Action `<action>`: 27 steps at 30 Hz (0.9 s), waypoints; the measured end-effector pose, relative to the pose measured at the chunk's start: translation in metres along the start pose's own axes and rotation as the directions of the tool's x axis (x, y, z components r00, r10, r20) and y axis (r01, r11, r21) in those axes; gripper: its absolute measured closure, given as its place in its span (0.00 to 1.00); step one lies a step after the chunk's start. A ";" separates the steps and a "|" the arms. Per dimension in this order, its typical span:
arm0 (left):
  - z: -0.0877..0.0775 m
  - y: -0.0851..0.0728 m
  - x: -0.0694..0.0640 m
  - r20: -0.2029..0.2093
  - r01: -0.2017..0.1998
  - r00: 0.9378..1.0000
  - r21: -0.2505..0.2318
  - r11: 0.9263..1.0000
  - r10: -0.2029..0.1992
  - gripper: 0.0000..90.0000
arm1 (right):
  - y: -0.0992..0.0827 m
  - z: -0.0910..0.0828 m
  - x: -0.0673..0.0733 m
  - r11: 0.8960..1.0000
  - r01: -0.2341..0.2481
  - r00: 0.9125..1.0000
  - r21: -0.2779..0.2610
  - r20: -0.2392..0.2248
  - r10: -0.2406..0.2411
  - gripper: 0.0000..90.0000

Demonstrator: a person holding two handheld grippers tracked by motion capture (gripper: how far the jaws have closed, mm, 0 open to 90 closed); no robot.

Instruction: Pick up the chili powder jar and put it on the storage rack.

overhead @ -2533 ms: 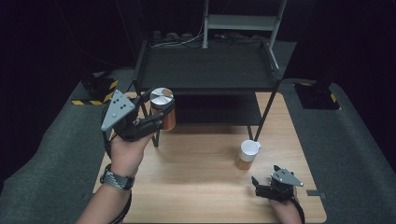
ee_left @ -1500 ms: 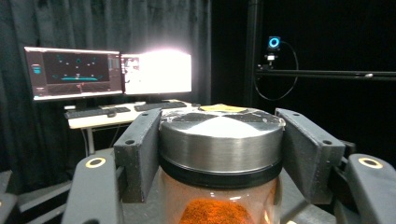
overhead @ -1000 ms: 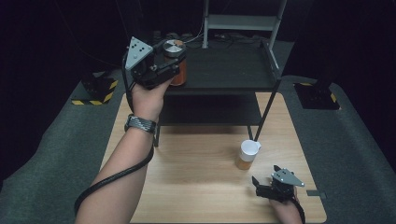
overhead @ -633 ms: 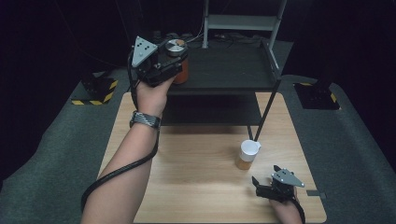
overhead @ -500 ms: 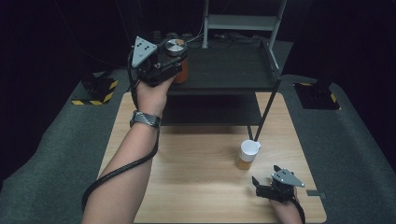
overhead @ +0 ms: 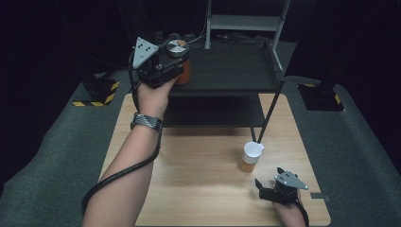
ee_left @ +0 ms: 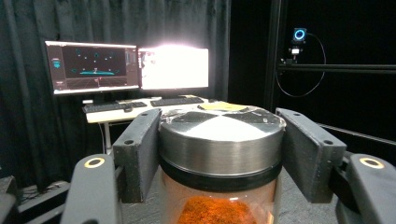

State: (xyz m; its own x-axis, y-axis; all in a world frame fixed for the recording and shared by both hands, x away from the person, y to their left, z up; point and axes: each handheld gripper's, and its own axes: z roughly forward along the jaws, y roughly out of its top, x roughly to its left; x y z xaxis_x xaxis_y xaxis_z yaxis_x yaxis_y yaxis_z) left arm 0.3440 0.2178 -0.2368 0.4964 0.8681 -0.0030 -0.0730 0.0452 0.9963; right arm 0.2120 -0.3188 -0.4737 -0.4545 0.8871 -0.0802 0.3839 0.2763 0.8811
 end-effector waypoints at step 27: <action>-0.015 0.005 -0.002 -0.015 0.045 0.999 0.038 0.998 -0.045 0.07 | -0.001 0.000 0.000 1.000 0.005 1.000 -0.004 -0.003 -0.005 0.01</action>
State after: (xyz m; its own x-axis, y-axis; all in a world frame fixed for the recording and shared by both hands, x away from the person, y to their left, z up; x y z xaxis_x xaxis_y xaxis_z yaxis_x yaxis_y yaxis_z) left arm 0.3295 0.2241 -0.2331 0.4862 0.8725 -0.0489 -0.0171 0.0655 0.9977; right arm 0.2114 -0.3190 -0.4743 -0.4587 0.8847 -0.0836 0.3781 0.2794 0.8826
